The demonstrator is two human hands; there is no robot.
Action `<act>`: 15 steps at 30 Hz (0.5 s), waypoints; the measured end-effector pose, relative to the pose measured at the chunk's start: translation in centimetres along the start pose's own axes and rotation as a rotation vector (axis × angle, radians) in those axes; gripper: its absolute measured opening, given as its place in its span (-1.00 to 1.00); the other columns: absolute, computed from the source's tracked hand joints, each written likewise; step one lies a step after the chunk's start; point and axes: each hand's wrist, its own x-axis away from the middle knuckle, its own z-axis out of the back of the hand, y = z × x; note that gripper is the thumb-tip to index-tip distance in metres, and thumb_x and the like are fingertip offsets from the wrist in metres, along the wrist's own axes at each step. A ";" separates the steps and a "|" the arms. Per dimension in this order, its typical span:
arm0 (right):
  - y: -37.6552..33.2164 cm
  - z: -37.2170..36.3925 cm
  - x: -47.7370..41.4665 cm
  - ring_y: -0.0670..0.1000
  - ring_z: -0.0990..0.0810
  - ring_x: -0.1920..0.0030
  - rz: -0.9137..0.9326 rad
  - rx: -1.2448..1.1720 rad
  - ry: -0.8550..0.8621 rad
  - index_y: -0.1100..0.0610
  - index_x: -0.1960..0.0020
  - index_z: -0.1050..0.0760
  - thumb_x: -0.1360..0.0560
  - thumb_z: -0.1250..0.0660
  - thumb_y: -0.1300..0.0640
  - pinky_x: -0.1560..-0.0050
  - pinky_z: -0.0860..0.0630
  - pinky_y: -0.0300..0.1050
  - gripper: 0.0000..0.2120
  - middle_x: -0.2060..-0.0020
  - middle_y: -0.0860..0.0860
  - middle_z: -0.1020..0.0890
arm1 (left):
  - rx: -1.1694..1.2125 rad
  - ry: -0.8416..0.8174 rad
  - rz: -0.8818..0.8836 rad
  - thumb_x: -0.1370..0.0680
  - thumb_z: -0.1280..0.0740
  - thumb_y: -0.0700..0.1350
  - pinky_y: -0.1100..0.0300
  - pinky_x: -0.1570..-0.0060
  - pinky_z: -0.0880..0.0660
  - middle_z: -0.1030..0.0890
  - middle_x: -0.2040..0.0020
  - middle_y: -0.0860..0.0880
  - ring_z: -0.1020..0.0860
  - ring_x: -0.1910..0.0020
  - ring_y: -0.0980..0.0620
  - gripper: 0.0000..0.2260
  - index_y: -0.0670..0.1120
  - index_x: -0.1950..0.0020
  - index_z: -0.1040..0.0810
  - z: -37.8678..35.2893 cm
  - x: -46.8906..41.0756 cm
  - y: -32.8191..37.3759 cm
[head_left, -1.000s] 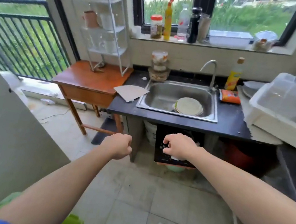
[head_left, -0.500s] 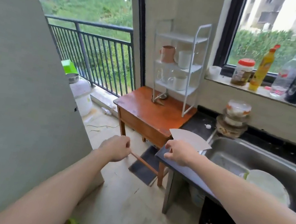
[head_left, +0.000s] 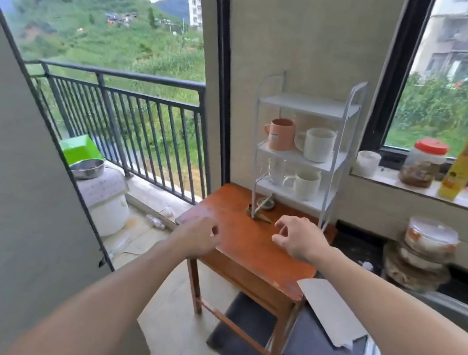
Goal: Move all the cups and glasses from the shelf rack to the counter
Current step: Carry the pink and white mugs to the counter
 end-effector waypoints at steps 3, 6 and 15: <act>-0.1 0.8 -3.6 0.08 -0.59 -0.04 -0.051 -0.030 0.040 0.06 -0.27 -0.51 -0.51 -0.33 -0.04 -0.08 -0.54 0.03 -0.63 -0.05 0.01 -0.64 | 0.026 -0.025 -0.036 -0.49 -0.19 -0.04 0.04 0.16 -0.55 -0.61 0.12 -0.03 -0.55 0.16 -0.03 -0.84 -0.05 0.09 -0.53 0.8 -5.2 -0.6; 0.5 1.5 -7.6 0.08 -0.59 0.01 -0.086 -0.063 0.106 0.11 -0.22 -0.53 -0.51 -0.33 0.01 -0.03 -0.54 0.00 -0.68 0.01 0.03 -0.65 | 0.016 -0.023 -0.081 -0.45 -0.18 0.05 -0.01 0.13 -0.58 -0.61 0.15 0.00 -0.57 0.17 -0.03 -0.88 0.10 0.17 -0.48 1.0 -10.0 -0.7; 3.6 3.3 -23.0 0.13 -0.56 -0.21 -0.196 -0.265 0.370 0.17 -0.39 -0.41 -0.53 -0.33 0.08 -0.21 -0.48 0.05 -0.55 -0.22 0.11 -0.61 | 0.194 0.074 -0.133 -0.49 -0.24 -0.12 0.15 0.28 -0.43 -0.55 0.25 0.00 -0.51 0.22 -0.04 -0.90 -0.06 0.08 -0.55 2.9 -25.5 1.3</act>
